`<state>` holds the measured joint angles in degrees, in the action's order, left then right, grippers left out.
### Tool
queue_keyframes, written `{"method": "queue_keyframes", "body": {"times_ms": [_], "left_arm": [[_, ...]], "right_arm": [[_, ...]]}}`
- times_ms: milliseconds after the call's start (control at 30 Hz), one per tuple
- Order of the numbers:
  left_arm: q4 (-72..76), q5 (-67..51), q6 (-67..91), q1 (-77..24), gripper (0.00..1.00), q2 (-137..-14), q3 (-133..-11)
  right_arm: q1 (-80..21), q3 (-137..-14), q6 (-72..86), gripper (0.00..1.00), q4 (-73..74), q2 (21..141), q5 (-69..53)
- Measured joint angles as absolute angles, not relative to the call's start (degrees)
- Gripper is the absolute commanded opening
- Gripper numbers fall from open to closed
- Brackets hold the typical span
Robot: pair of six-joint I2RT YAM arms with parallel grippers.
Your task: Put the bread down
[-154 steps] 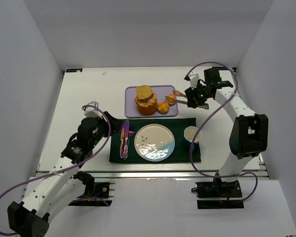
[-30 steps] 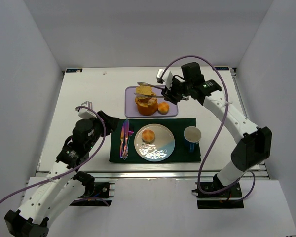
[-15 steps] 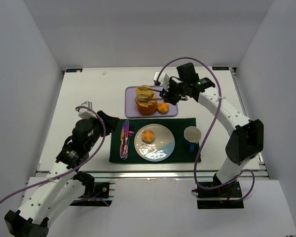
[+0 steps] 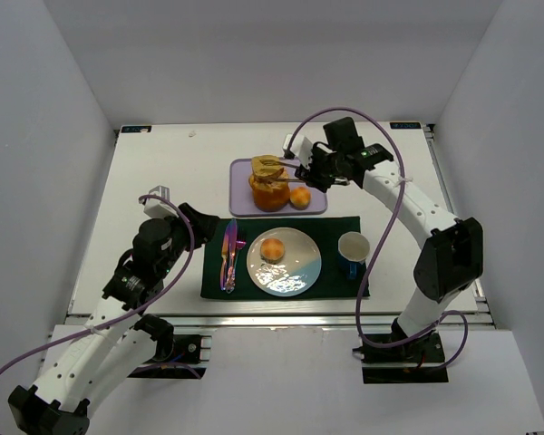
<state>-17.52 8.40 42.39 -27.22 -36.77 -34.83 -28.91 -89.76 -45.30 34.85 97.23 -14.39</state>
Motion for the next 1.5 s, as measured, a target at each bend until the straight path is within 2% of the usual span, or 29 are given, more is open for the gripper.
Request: {"method": "queue_keyframes", "body": {"times_ms": [67, 333, 367, 467, 767, 1133, 1500], "left_arm": [[-17.5, 8.4, 42.4, -27.2, 0.64, -36.8, -34.8], [-17.3, 8.4, 42.4, -27.2, 0.64, -37.1, -34.8], [-17.1, 8.4, 42.4, -27.2, 0.64, -37.2, -34.8], [-16.5, 8.4, 42.4, -27.2, 0.64, -37.5, -34.8], [-16.2, 8.4, 42.2, -27.2, 0.64, -37.7, -34.8], [-16.3, 8.4, 42.3, -27.2, 0.64, -36.3, -34.1], [-16.4, 8.5, 42.5, -27.2, 0.64, -35.1, -33.5]], "right_arm": [[-28.9, -89.4, -45.4, 0.42, 34.4, 97.6, -13.3], [-28.9, -88.2, -46.0, 0.25, 35.3, 98.0, -12.8], [-28.9, -88.2, -46.1, 0.19, 35.6, 98.0, -13.0], [-28.9, -88.2, -46.0, 0.09, 37.3, 98.0, -14.1], [-28.7, -87.7, -44.8, 0.07, 37.5, 95.9, -17.4], [-28.2, -77.8, -44.5, 0.07, 34.2, 79.0, -23.7], [-28.2, -63.6, -52.4, 0.08, 44.1, 67.9, -28.1]]}}
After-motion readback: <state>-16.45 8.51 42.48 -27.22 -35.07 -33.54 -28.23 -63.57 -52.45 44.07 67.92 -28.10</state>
